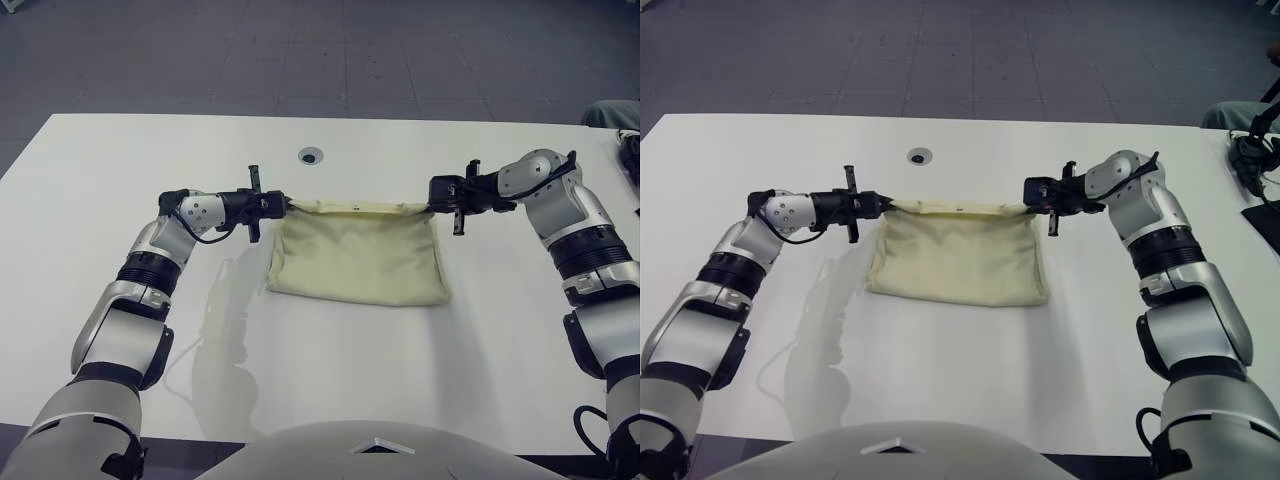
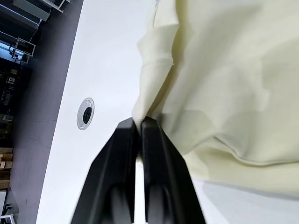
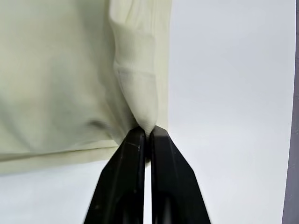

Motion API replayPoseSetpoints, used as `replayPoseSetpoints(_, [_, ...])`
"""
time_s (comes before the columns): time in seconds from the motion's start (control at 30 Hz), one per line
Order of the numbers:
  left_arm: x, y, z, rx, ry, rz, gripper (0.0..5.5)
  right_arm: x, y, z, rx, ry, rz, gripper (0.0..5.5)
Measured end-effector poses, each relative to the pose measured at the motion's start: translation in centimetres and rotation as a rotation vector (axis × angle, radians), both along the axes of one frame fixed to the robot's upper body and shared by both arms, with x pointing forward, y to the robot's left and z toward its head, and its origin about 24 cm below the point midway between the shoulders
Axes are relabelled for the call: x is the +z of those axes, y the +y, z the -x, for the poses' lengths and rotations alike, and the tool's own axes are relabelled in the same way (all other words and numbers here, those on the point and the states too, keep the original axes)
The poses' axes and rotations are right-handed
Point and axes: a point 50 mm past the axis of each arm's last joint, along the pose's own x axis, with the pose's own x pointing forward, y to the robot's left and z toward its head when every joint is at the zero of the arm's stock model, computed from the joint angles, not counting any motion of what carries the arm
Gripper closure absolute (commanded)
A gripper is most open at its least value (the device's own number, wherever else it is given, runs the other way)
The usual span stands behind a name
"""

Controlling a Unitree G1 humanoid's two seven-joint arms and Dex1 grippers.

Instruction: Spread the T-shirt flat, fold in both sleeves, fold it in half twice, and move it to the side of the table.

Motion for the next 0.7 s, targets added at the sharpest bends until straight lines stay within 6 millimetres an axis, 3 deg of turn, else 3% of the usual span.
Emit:
replayPoseSetpoints(0.1, [-0.3, 0.2, 0.0, 0.013, 0.005, -0.01, 5.49, -0.3, -0.2, 0.0, -0.012, 0.009, 0.007, 5.5])
replayPoseSetpoints(0.13, [-0.3, 0.2, 0.0, 0.016, 0.006, -0.013, 5.13, -0.5, -0.1, -0.1, -0.017, 0.011, 0.004, 5.18])
replayPoseSetpoints(0.37, [-0.7, 0.7, -0.1, 0.135, -0.024, 0.045, 3.98, -1.7, 0.4, -0.8, -0.191, -0.056, -0.107, 4.09])
replayPoseSetpoints(0.53, [-0.9, 1.6, -0.1, 0.279, -0.083, 0.141, 3.24, -2.8, -0.2, -1.3, -0.346, -0.148, -0.194, 3.39])
replayPoseSetpoints(0.7, [-1.0, 1.4, 0.0, 0.304, -0.115, 0.165, 2.52, -3.3, -0.6, -1.6, -0.419, -0.205, -0.223, 2.7])
